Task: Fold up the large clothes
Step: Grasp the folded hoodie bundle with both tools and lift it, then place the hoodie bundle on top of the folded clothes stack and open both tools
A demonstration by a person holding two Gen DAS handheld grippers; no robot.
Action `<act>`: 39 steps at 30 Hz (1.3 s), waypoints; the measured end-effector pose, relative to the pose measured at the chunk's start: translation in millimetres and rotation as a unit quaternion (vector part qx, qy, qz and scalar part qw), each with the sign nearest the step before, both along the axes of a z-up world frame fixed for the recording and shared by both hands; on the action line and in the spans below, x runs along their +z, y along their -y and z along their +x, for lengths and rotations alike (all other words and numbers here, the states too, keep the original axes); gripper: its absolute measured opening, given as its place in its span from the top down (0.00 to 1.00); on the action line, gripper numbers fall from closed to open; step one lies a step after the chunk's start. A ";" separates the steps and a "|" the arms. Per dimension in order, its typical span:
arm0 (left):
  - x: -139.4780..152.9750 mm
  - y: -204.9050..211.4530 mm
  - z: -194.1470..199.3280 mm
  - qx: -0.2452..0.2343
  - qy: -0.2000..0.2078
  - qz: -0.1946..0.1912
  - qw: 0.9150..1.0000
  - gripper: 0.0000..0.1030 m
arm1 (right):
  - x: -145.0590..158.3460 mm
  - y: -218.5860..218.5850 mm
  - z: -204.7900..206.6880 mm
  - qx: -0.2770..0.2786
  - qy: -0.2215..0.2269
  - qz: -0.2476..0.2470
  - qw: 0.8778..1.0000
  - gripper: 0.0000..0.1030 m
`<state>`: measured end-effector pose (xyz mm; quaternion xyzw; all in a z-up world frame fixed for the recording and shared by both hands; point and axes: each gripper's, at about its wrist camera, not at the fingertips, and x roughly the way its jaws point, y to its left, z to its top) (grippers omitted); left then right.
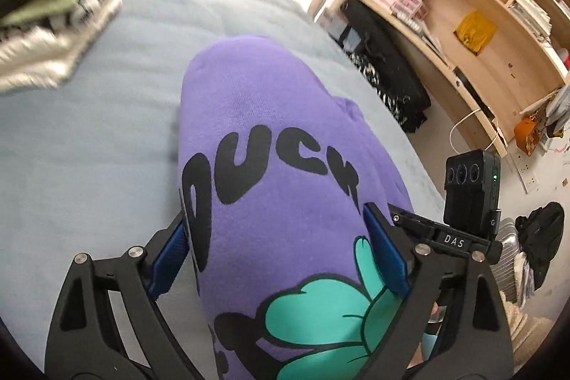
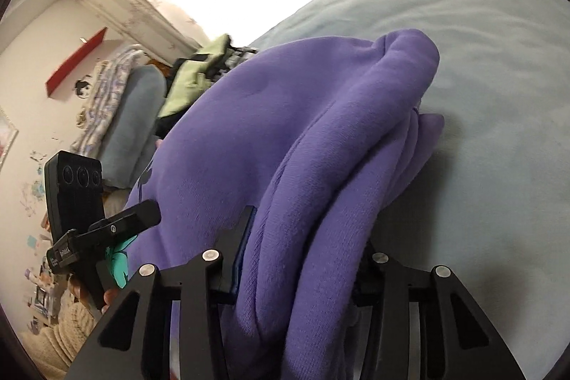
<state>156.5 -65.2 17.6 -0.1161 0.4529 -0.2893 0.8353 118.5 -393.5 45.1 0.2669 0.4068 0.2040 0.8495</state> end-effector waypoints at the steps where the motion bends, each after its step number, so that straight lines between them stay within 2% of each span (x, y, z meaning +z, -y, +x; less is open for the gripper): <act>1: 11.1 -15.4 -5.6 0.003 0.011 0.000 1.000 0.13 | 10.0 -10.5 -1.7 0.003 0.010 0.001 1.000 0.60; 6: 75.3 -76.7 -9.9 0.031 0.065 -0.009 0.997 0.13 | 68.3 -56.3 -0.4 0.023 0.054 0.008 0.998 0.60; 9: 117.2 -119.7 4.0 0.049 0.090 -0.016 0.995 0.13 | 113.2 -93.2 21.4 0.046 0.085 0.002 0.995 0.60; 12: 155.9 -162.7 29.6 0.067 0.114 -0.016 0.991 0.13 | 154.2 -133.7 62.1 0.064 0.110 -0.002 0.992 0.60; 15: 197.6 -209.7 75.4 0.086 0.142 -0.012 0.986 0.13 | 189.4 -159.8 104.8 0.075 0.126 0.007 0.989 0.60; 17: 218.9 -240.7 113.9 0.094 0.154 -0.006 0.984 0.13 | 211.3 -190.4 154.1 0.081 0.139 0.010 0.987 0.60; 21: 242.4 -311.4 207.2 0.115 0.171 -0.004 0.978 0.13 | 227.1 -234.3 240.1 0.091 0.154 0.008 0.984 0.60; 24: 239.3 -354.3 265.1 0.137 0.178 -0.002 0.974 0.13 | 218.5 -270.9 297.4 0.094 0.151 0.009 0.984 0.60; 26: 227.3 -381.9 304.3 0.150 0.174 -0.002 0.973 0.13 | 196.1 -289.7 341.6 0.093 0.132 0.026 0.987 0.60; 29: 192.6 -415.1 356.1 0.162 0.150 -0.007 0.975 0.13 | 151.7 -319.0 394.1 0.086 0.103 0.027 0.991 0.60; 32: 131.3 -434.7 402.9 0.159 0.092 0.003 0.983 0.12 | 96.4 -332.9 419.6 0.082 0.063 -0.004 0.995 0.58; 34: 103.7 -436.8 409.5 0.156 0.095 0.004 0.983 0.10 | 76.5 -323.7 422.8 0.078 0.065 0.016 0.995 0.55; 36: 96.5 -445.2 409.8 0.158 0.112 -0.020 0.981 0.07 | 71.2 -315.5 425.1 0.082 0.057 0.036 0.994 0.48; 37: 95.1 -448.0 409.0 0.159 0.114 -0.029 0.980 0.06 | 64.9 -320.0 437.4 0.080 0.054 0.032 0.995 0.42; 39: 95.5 -447.6 406.0 0.156 0.117 -0.019 0.981 0.06 | 69.3 -312.5 431.2 0.079 0.057 0.010 0.995 0.39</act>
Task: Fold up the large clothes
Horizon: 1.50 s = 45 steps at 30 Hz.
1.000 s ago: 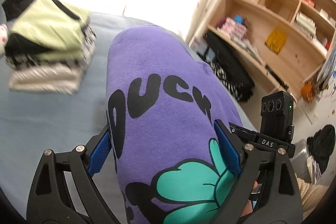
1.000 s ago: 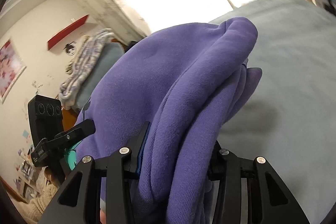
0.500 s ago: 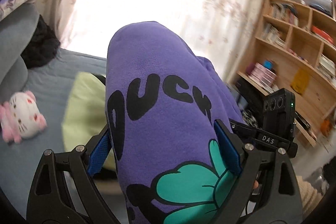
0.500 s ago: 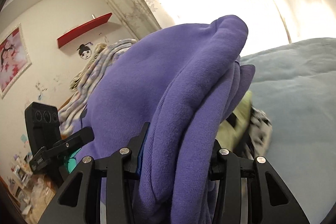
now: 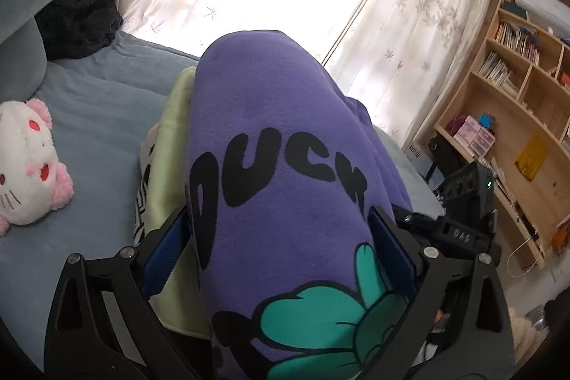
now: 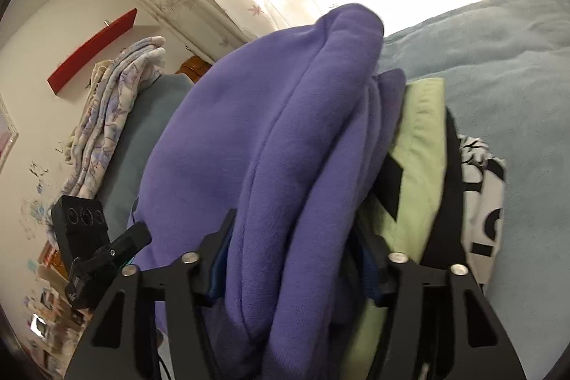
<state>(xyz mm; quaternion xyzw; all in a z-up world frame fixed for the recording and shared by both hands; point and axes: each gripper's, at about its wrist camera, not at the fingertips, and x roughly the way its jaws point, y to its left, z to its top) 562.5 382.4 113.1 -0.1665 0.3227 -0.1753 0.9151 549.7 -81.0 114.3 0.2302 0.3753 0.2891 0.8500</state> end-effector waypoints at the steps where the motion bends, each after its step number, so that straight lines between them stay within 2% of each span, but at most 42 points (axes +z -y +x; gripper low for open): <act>1: 1.9 0.6 -3.8 0.003 0.002 0.014 1.000 0.06 | 3.4 10.8 -7.6 -0.001 0.001 -0.008 1.000 0.38; 4: 9.2 -0.1 -29.7 0.029 0.009 0.031 0.999 0.06 | 25.2 30.2 -42.6 -0.003 0.004 -0.016 1.000 0.37; 7: 29.4 -8.5 -64.3 0.053 0.016 0.026 0.998 0.06 | 58.6 48.9 -101.3 0.003 0.012 -0.028 1.000 0.37; 9: 46.2 -8.2 -90.2 0.060 0.021 0.028 0.998 0.06 | 81.0 39.8 -129.6 0.006 0.016 -0.039 0.999 0.37; 10: 55.0 -8.0 -100.9 0.061 0.025 0.029 0.997 0.06 | 91.6 27.2 -137.1 0.006 0.016 -0.042 0.999 0.37; 13: 82.2 1.6 -142.9 0.057 0.035 0.037 0.997 0.06 | 113.1 33.6 -178.9 0.009 0.009 -0.043 0.999 0.37; 16: 108.1 16.3 -190.1 0.050 0.040 0.036 0.997 0.06 | 128.7 48.3 -227.1 0.008 0.011 -0.058 0.998 0.37; 21: 132.3 44.5 -264.0 0.048 0.032 0.024 0.998 0.06 | 156.0 82.6 -310.3 0.004 0.009 -0.067 0.998 0.37; 26: 128.8 76.4 -326.8 0.052 -0.004 0.030 0.998 0.06 | 178.0 120.4 -403.3 0.006 0.012 -0.082 0.997 0.37; 29: 122.2 95.3 -363.2 0.057 -0.017 0.052 0.997 0.06 | 186.2 140.1 -458.6 0.006 0.018 -0.104 0.994 0.37; 33: 115.9 124.9 -416.0 0.055 -0.028 0.079 0.995 0.06 | 188.4 166.3 -523.2 0.008 0.019 -0.109 0.994 0.37; 37: 112.6 149.9 -463.5 0.045 -0.021 0.087 0.995 0.06 | 188.9 195.5 -585.0 0.013 0.023 -0.117 0.993 0.37; 45: 114.6 218.0 -547.6 0.026 0.001 0.139 0.990 0.06 | 183.1 250.7 -688.9 -0.001 0.020 -0.123 0.992 0.37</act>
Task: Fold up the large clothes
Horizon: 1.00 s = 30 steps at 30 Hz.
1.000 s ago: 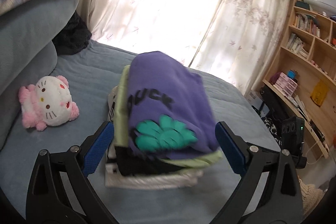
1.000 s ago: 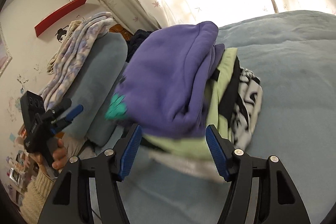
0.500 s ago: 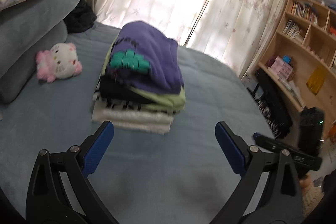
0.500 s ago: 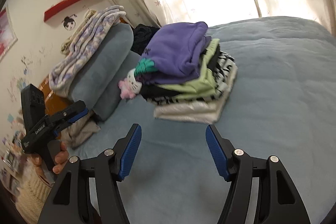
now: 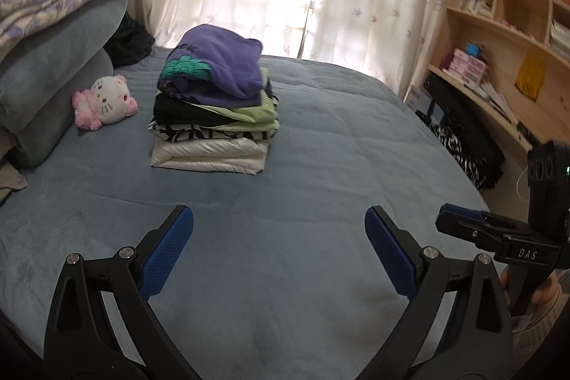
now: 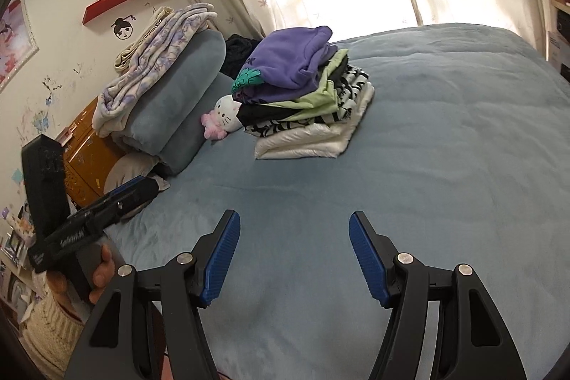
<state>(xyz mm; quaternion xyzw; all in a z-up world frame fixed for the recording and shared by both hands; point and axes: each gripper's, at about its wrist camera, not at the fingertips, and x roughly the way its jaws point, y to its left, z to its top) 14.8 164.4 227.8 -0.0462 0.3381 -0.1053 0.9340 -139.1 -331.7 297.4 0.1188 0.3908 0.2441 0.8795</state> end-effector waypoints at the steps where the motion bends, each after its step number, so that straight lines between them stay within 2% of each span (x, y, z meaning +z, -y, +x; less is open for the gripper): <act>1: 0.4 11.6 -12.1 -0.005 0.004 0.003 1.000 0.06 | -0.7 6.4 -12.2 -0.004 0.000 -0.003 1.000 0.37; 4: 1.1 39.9 -39.6 -0.010 0.014 0.011 1.000 0.06 | -2.9 28.7 -51.2 -0.019 0.001 -0.011 1.000 0.37; 8: -2.3 71.1 -66.9 0.003 0.016 0.029 0.999 0.06 | -4.9 60.7 -106.9 -0.046 0.012 -0.022 0.999 0.24; 10: -6.4 89.7 -85.6 0.014 0.020 0.053 0.998 0.06 | -6.4 73.8 -132.6 -0.060 0.020 -0.033 0.997 0.20; 14: -16.8 112.9 -109.1 0.027 0.018 0.072 0.997 0.06 | -11.8 98.5 -183.5 -0.085 0.028 -0.053 0.995 0.11; 17: -27.8 127.3 -126.4 0.038 0.013 0.085 0.996 0.05 | -18.0 119.6 -215.6 -0.109 0.030 -0.059 0.992 0.08; 19: -36.7 136.4 -136.7 0.047 0.009 0.096 0.994 0.04 | -23.4 131.6 -235.7 -0.122 0.032 -0.060 0.990 0.02; 22: -51.3 141.7 -145.6 0.054 -0.004 0.100 0.994 0.04 | -32.2 145.4 -261.8 -0.134 0.035 -0.064 0.988 0.02; 25: -64.6 141.5 -153.0 0.061 -0.022 0.094 0.993 0.04 | -45.5 152.5 -288.7 -0.131 0.020 -0.068 0.989 0.02; 30: -80.9 140.7 -160.8 0.062 -0.038 0.082 0.994 0.04 | -62.2 156.9 -312.7 -0.129 0.008 -0.066 0.989 0.01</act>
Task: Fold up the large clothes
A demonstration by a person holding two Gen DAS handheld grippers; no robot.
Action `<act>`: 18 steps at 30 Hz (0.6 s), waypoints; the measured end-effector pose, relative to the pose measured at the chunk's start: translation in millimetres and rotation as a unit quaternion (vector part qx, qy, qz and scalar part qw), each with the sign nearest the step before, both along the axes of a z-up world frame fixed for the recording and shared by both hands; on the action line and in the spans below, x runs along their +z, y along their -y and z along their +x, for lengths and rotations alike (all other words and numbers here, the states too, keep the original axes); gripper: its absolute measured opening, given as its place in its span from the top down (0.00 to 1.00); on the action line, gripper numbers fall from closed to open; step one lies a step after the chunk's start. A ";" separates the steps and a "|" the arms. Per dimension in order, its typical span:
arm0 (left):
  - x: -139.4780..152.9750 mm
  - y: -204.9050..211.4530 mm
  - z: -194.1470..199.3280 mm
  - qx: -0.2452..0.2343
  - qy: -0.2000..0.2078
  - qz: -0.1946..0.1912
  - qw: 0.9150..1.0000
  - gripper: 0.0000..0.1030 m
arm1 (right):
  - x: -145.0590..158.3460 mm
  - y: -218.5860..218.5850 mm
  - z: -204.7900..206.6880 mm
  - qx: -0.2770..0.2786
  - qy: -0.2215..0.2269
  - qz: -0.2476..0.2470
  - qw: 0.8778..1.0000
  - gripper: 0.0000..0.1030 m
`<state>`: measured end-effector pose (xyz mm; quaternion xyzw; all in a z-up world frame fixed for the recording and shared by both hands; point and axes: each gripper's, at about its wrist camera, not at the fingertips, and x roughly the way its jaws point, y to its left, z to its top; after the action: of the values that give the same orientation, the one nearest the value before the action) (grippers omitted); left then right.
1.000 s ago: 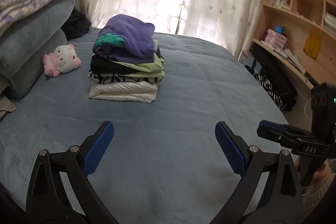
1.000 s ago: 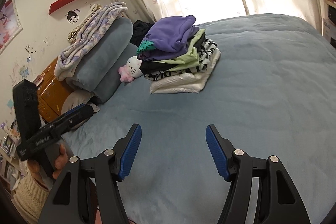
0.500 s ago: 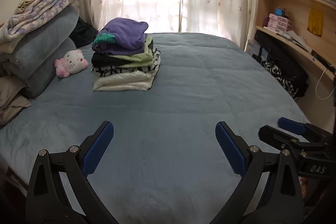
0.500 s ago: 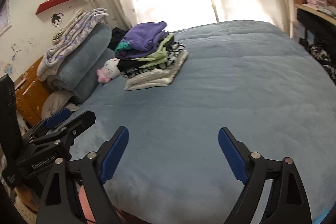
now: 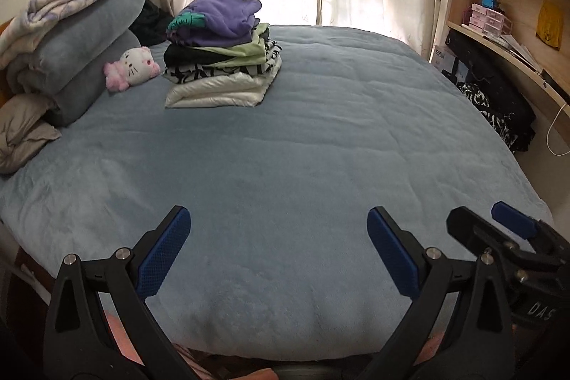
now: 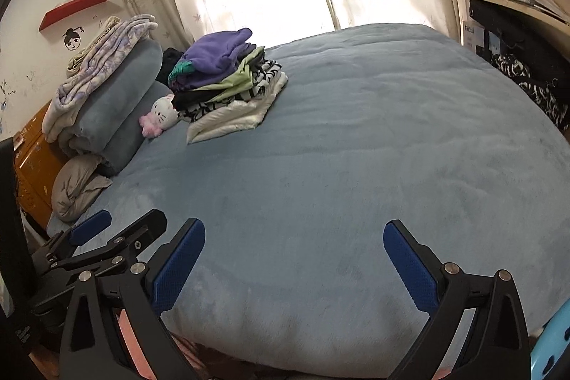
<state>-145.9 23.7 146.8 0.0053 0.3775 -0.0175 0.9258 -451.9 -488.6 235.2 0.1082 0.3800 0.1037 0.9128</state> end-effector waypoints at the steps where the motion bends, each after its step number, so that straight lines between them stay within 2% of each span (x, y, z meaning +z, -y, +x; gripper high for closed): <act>1: -3.1 0.3 -1.3 0.000 -0.001 0.000 1.000 0.04 | -3.0 2.9 -8.1 -0.001 -0.002 0.000 1.000 0.01; 6: -12.2 -8.7 4.1 -0.002 -0.017 -0.013 1.000 0.04 | -8.4 1.5 -17.9 -0.004 -0.003 -0.002 1.000 0.01; 7: -12.7 -9.4 4.9 -0.003 -0.018 -0.013 1.000 0.04 | -6.2 -2.7 -7.7 -0.004 -0.003 -0.004 1.000 0.01; 11: -16.0 -12.7 7.0 -0.001 -0.019 -0.010 1.000 0.04 | -9.6 -1.4 -13.0 -0.004 -0.008 -0.003 1.000 0.01; 13: -16.5 -14.6 8.4 -0.001 -0.022 -0.013 1.000 0.04 | -7.6 -7.1 4.2 -0.003 -0.012 -0.003 1.000 0.01; 18: -17.7 -16.6 10.0 0.000 -0.023 -0.015 1.000 0.04 | -6.4 -8.1 17.0 -0.003 -0.014 -0.003 1.000 0.01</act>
<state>-136.0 40.4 129.1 -0.0088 0.3985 -0.0228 0.9168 -434.9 -480.4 228.8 0.1080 0.3931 0.0987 0.9078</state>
